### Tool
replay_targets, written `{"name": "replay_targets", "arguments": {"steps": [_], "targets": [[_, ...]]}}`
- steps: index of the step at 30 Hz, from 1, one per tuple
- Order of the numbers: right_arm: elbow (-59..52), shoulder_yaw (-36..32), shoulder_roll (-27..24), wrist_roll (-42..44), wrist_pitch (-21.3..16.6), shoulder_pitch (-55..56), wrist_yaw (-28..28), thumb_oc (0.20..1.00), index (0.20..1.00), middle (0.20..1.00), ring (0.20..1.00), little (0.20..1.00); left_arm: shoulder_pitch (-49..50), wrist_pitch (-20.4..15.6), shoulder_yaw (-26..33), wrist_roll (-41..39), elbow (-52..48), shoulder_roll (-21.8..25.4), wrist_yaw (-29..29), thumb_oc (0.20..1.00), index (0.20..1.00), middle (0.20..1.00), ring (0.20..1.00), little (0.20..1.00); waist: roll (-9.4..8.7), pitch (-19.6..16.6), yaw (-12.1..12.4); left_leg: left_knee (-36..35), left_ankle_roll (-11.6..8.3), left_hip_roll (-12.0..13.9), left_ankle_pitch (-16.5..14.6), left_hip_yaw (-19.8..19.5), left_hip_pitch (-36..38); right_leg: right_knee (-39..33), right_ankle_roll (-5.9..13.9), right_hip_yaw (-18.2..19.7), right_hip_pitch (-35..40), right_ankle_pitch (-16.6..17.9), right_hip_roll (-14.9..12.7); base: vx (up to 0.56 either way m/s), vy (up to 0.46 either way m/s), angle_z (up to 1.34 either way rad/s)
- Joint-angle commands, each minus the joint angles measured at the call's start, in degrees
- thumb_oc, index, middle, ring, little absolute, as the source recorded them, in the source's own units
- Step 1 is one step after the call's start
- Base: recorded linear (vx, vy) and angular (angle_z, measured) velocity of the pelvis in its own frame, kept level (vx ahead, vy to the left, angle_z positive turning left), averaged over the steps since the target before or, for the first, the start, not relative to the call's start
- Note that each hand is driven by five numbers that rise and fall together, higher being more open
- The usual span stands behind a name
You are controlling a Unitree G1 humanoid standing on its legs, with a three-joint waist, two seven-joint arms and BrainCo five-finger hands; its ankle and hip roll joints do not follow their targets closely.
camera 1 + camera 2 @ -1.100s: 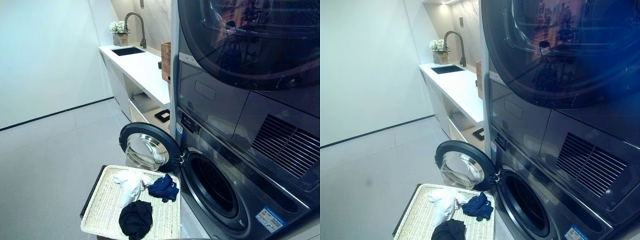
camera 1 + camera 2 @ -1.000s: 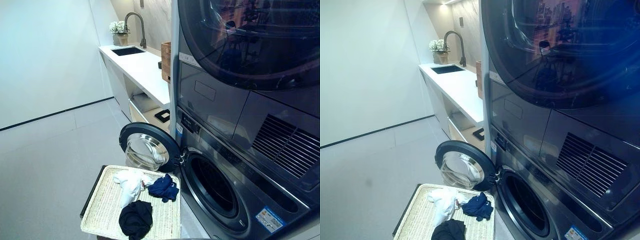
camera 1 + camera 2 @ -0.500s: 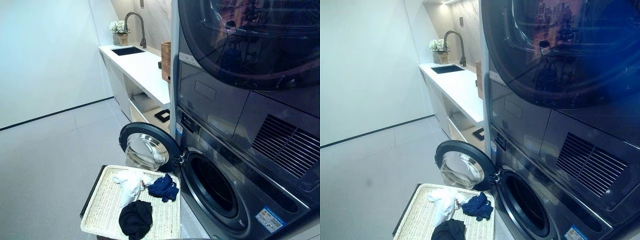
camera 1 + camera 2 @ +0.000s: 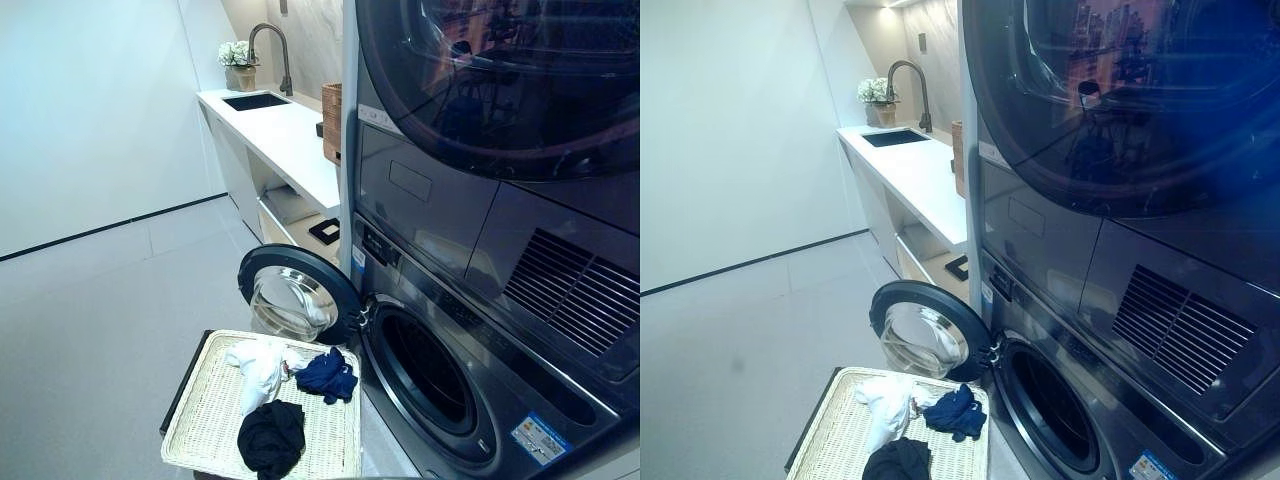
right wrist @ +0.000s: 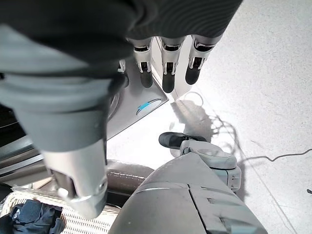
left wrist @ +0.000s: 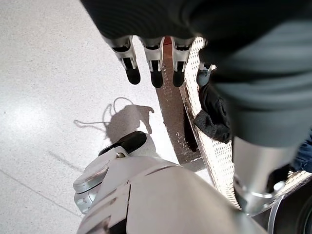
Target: Put the clothes into the washing machine.
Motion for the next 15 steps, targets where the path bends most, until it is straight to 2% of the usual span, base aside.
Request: {"name": "replay_targets", "arguments": {"steps": [1, 3, 8, 12, 14, 15], "targets": [[2.4, 1.0, 0.0, 0.7, -0.6, -5.5, -0.5, 1.000, 1.000, 1.000, 1.000, 1.000, -5.0, -1.3, 0.4, -1.6, 2.6, 0.5, 0.1, 1.000, 1.000, 1.000, 1.000, 1.000, -1.27, 3.2, -0.3, 0.5, 3.32, -3.7, -2.0, 2.0, -0.5, 0.6, 3.49, -0.5, 3.8, -4.8, -1.1, 0.04, 0.000, 0.00], [2.2, 1.0, -0.2, 1.0, -0.5, -5.8, -0.5, 1.000, 1.000, 1.000, 1.000, 1.000, -5.3, -1.8, 0.4, -2.5, 2.3, 0.5, 0.7, 1.000, 1.000, 1.000, 1.000, 1.000, -1.22, 3.3, -0.2, 0.5, 3.29, -3.7, -1.9, 1.8, -0.5, 0.6, 3.51, -0.5, 3.8, -4.7, -1.1, 0.05, 0.000, 0.00], [-0.4, 1.4, -1.7, 3.5, -0.2, -7.8, -1.1, 1.000, 1.000, 1.000, 1.000, 1.000, -7.5, -5.9, 0.8, -7.0, -0.4, 1.9, 7.0, 1.000, 1.000, 1.000, 1.000, 1.000, -0.82, 5.5, 0.2, 0.5, 3.30, -3.5, -1.3, 0.9, -2.2, 1.3, 3.43, -0.6, 1.9, -4.6, -1.2, 0.04, -0.001, 0.00], [-2.4, 3.1, -3.3, 7.6, -2.2, -13.0, -2.0, 1.000, 1.000, 1.000, 1.000, 1.000, -12.6, -12.8, -0.8, -12.2, -3.7, 2.9, 16.4, 1.000, 1.000, 1.000, 1.000, 1.000, -0.14, 11.0, 0.5, 0.5, 3.46, -3.2, 0.7, -0.3, -8.1, 2.8, 2.95, -0.7, -5.0, -3.6, -1.0, -0.17, 0.006, -0.01], [-3.1, 3.6, -3.7, 8.6, -3.0, -14.7, -2.4, 1.000, 1.000, 1.000, 1.000, 1.000, -14.6, -15.1, -0.9, -12.1, -5.6, 3.3, 20.3, 1.000, 1.000, 1.000, 1.000, 1.000, -0.03, 13.1, 0.7, 0.5, 3.54, -3.5, 1.6, -1.1, -10.6, 3.0, 2.66, -0.7, -7.5, -3.0, -0.7, -0.21, -0.006, 0.03], [-4.2, 4.3, -4.2, 9.3, -3.8, -16.8, -2.8, 1.000, 1.000, 1.000, 1.000, 1.000, -17.0, -18.4, -0.6, -12.3, -8.6, 3.9, 26.1, 1.000, 1.000, 1.000, 1.000, 1.000, 0.06, 15.6, 1.0, 0.5, 3.55, -3.9, 2.7, -2.0, -14.0, 3.2, 2.31, -0.8, -10.8, -2.2, -0.3, -0.17, 0.008, 0.09]]}}
